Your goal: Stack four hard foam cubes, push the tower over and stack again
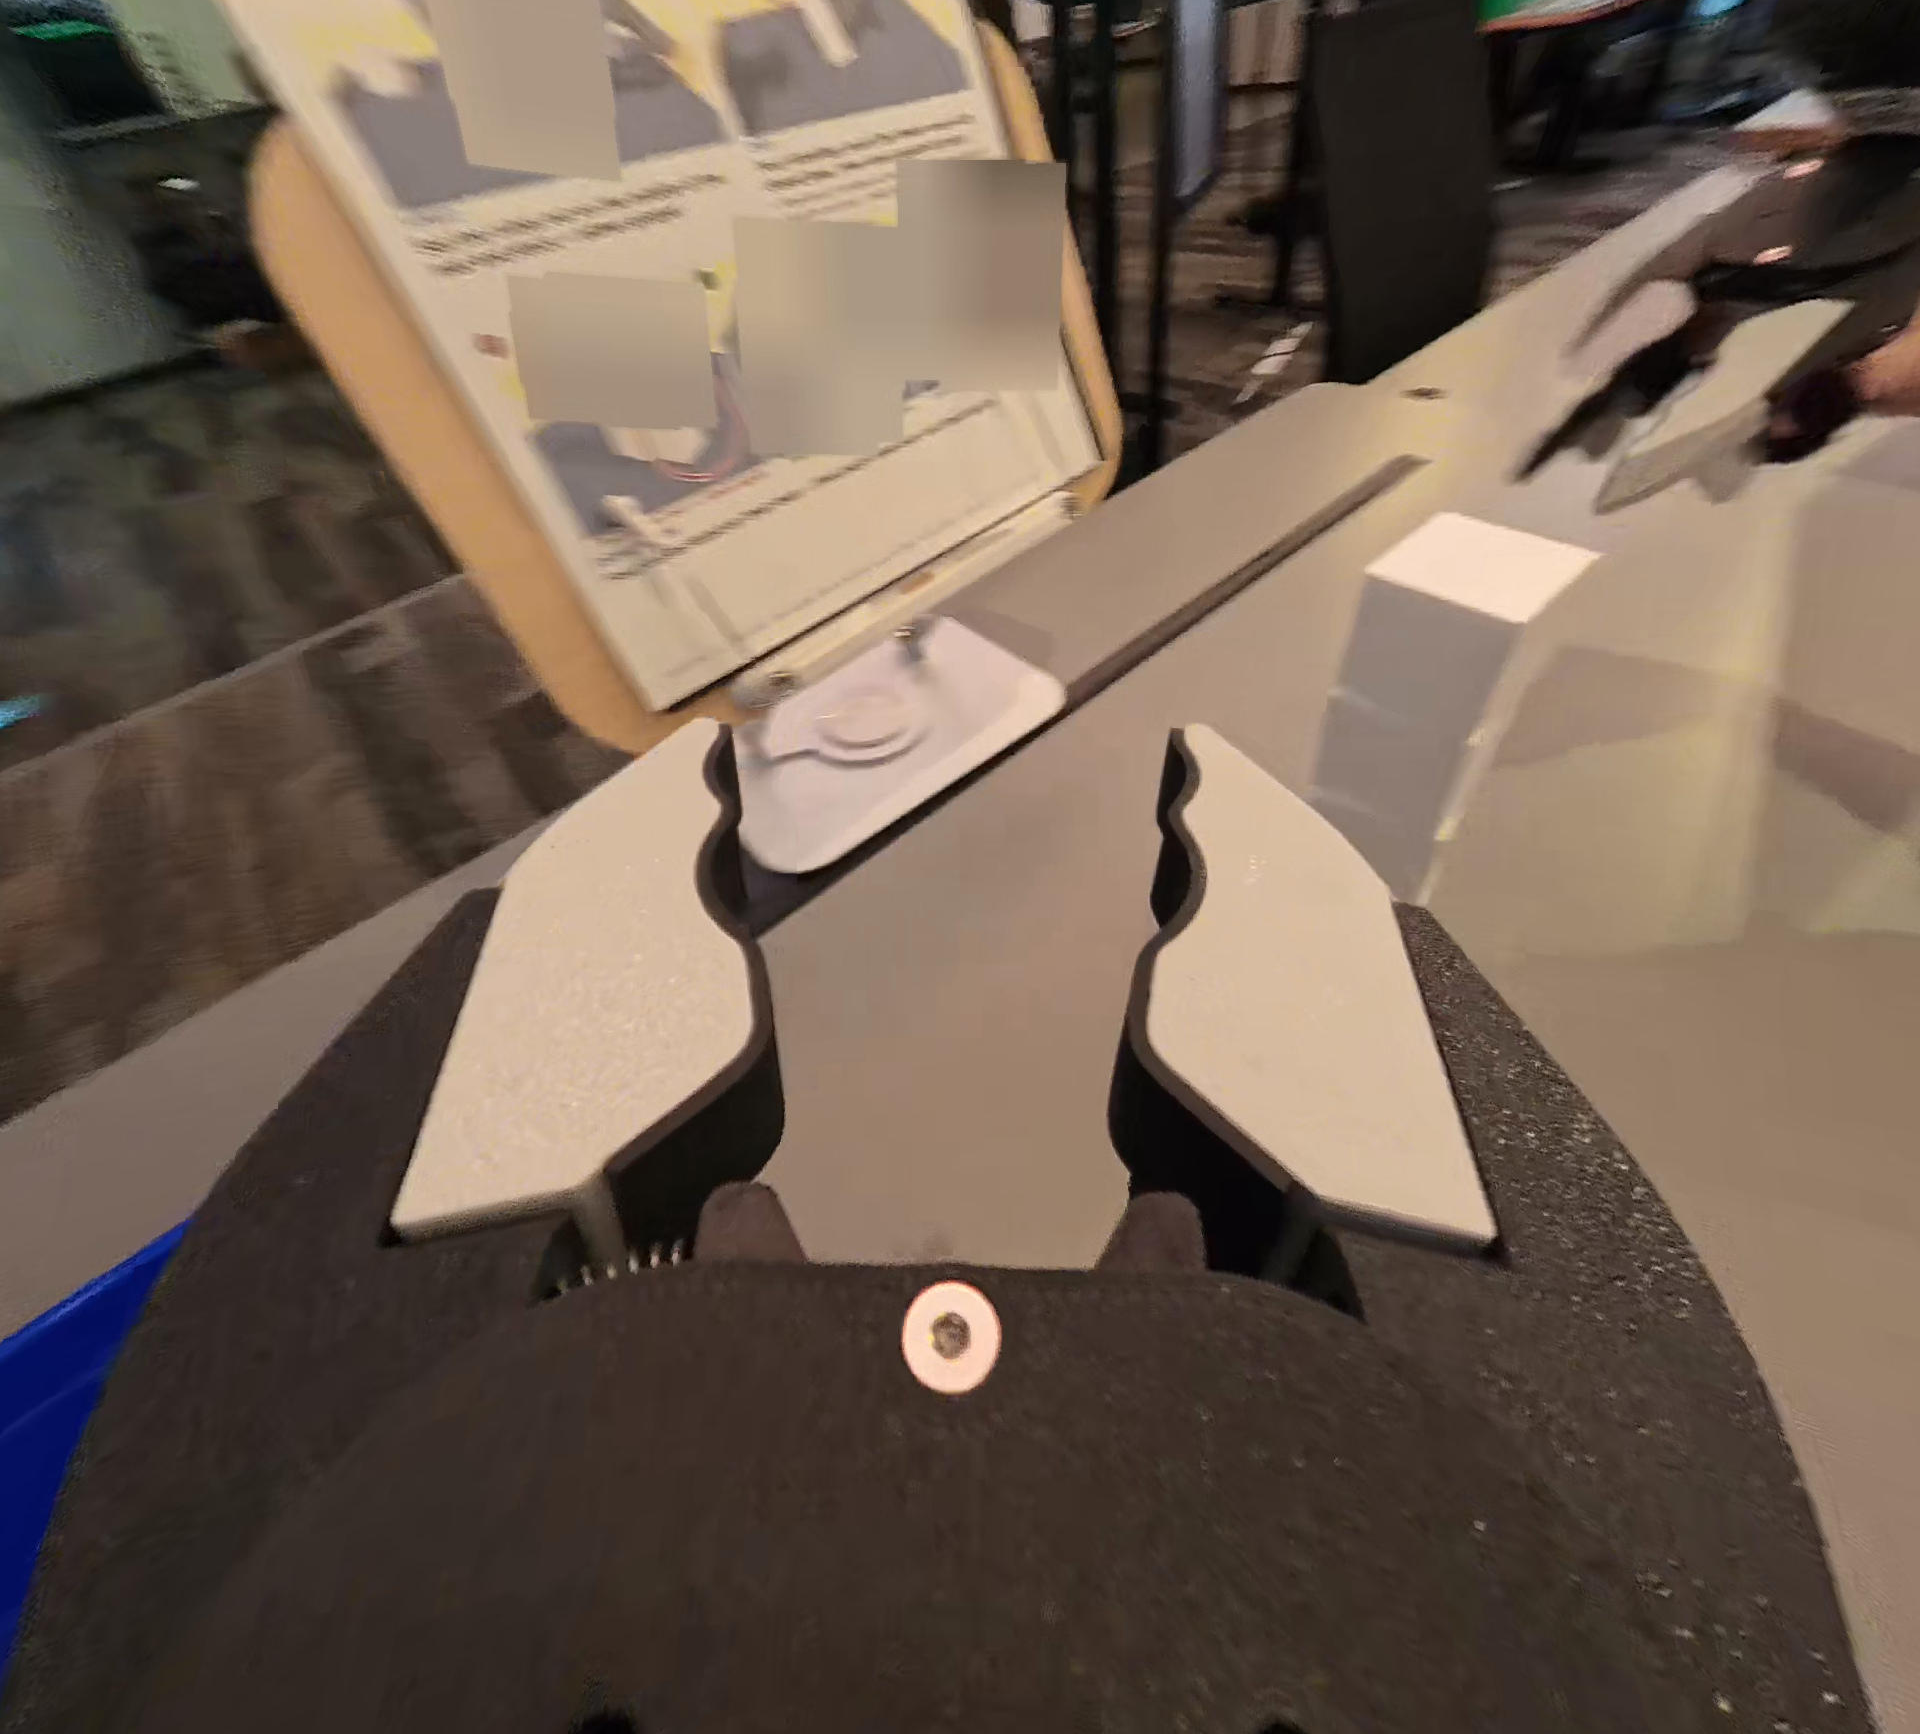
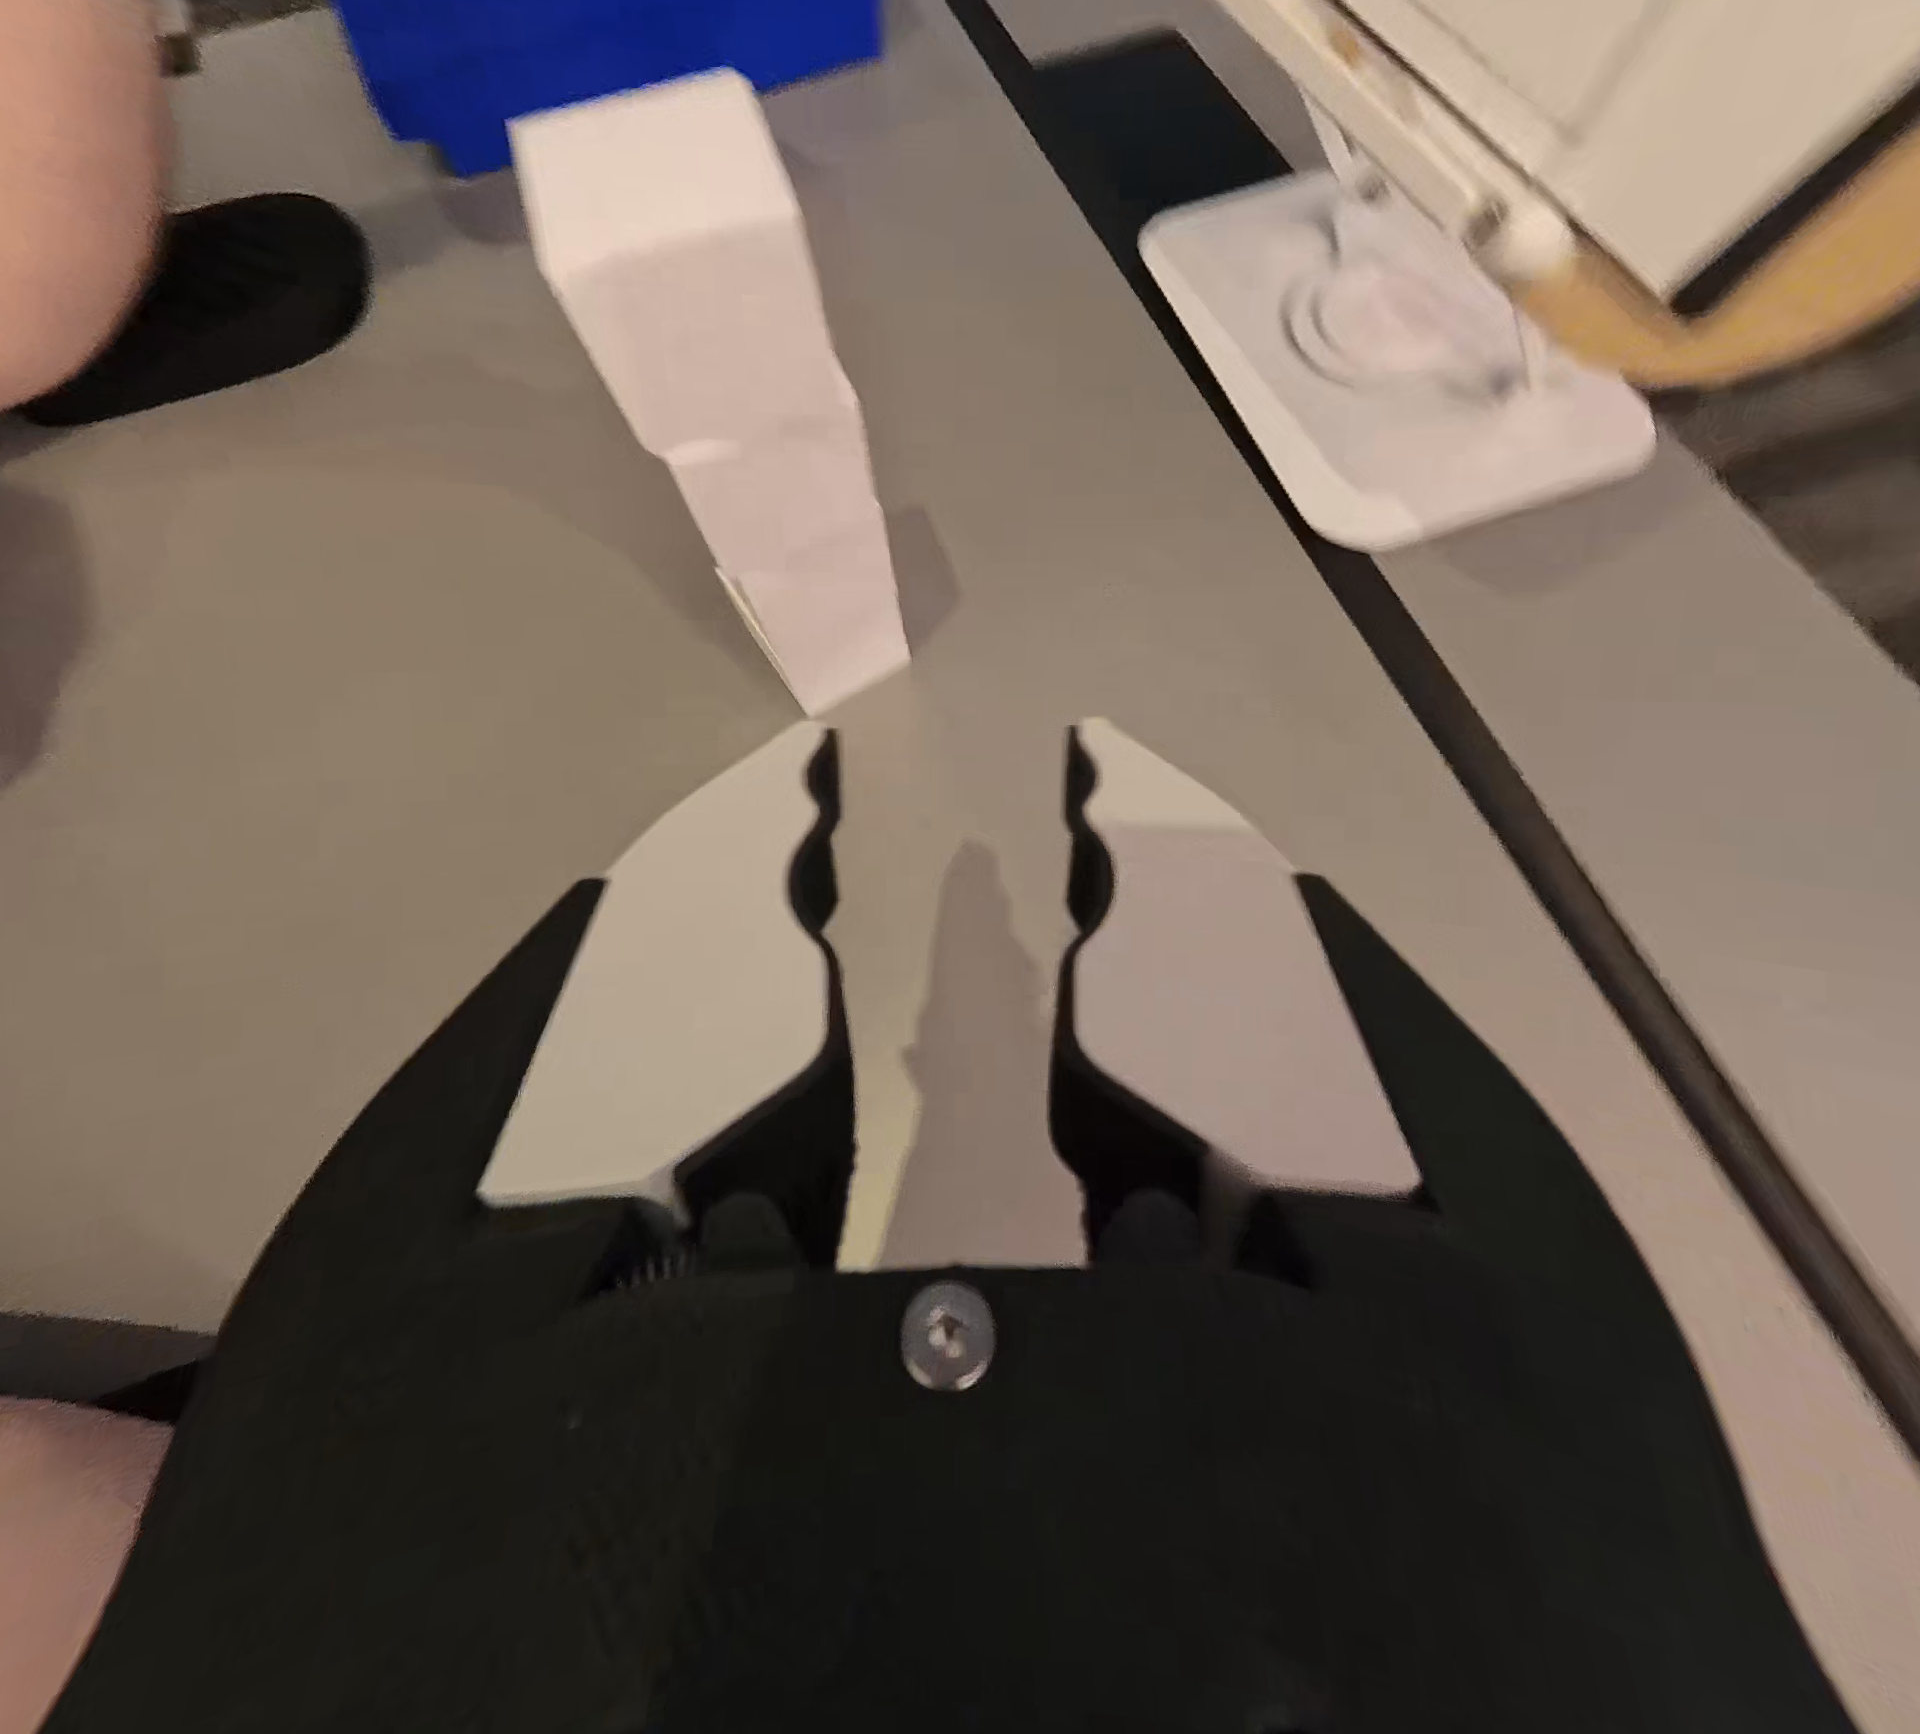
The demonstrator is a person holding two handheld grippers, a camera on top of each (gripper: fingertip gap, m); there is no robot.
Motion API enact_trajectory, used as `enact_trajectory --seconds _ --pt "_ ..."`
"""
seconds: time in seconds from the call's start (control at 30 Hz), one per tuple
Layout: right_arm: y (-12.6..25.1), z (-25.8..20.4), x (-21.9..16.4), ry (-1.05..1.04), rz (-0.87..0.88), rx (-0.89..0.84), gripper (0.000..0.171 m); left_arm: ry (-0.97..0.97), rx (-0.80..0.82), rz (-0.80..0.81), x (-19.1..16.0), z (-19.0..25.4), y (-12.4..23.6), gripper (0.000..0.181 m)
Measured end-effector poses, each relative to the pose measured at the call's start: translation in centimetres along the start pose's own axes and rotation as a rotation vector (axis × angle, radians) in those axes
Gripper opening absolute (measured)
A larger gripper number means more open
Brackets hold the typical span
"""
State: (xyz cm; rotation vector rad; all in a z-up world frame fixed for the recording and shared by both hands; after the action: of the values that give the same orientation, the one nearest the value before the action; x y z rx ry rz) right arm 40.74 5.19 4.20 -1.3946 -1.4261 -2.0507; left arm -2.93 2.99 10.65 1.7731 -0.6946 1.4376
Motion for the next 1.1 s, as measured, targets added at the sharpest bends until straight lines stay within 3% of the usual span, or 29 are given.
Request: enact_trajectory --seconds 0.07,0.1,0.3,0.47,0.67,0.87,1.1 --pt "0.7 0.7 -1.4 -0.135 -0.114 -0.006 0.007 -0.008 0.065 -0.012 0.4 -0.6 1.8 0.078" --pt "0.9 1.0 -2.2 -0.207 -0.176 -0.023 0.001 0.001 0.096 -0.007 0.7 -0.9 2.7 0.078" --pt "0.3 3.4 -6.8 -0.556 -0.524 -0.362 0.001 0.127 0.194 0.117 1.9 -2.1 7.3 0.070" --pt "-3.2 3.2 -7.3 -0.706 -0.609 -0.377 0.001 0.155 0.204 0.162 1.9 -2.5 8.9 0.068" --pt "-8.8 -1.0 -2.4 -0.568 -0.587 -0.276 0.000 0.141 0.230 0.110 1.6 -2.7 8.4 0.068" --pt "-14.3 -9.3 3.5 -0.379 -0.429 0.112 0.001 0.131 0.211 0.096 1.7 -2.2 7.3 0.069" --pt "-11.5 -9.3 4.5 -0.269 -0.450 -0.068 0.001 0.128 0.201 0.112 2.0 -1.9 7.7 0.069"
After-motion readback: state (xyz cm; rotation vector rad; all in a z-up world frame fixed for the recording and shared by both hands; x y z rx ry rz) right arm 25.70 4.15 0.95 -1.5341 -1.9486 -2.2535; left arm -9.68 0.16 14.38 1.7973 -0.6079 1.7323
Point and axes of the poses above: each gripper's, where its closed fingertips meet, y back along the fingers, x out of its top, z = x × y across the jaws, the point moved 8 cm from there along y, back along the fingers, and after that the axes turned 11 degrees about -x, right-handed, at the moved point
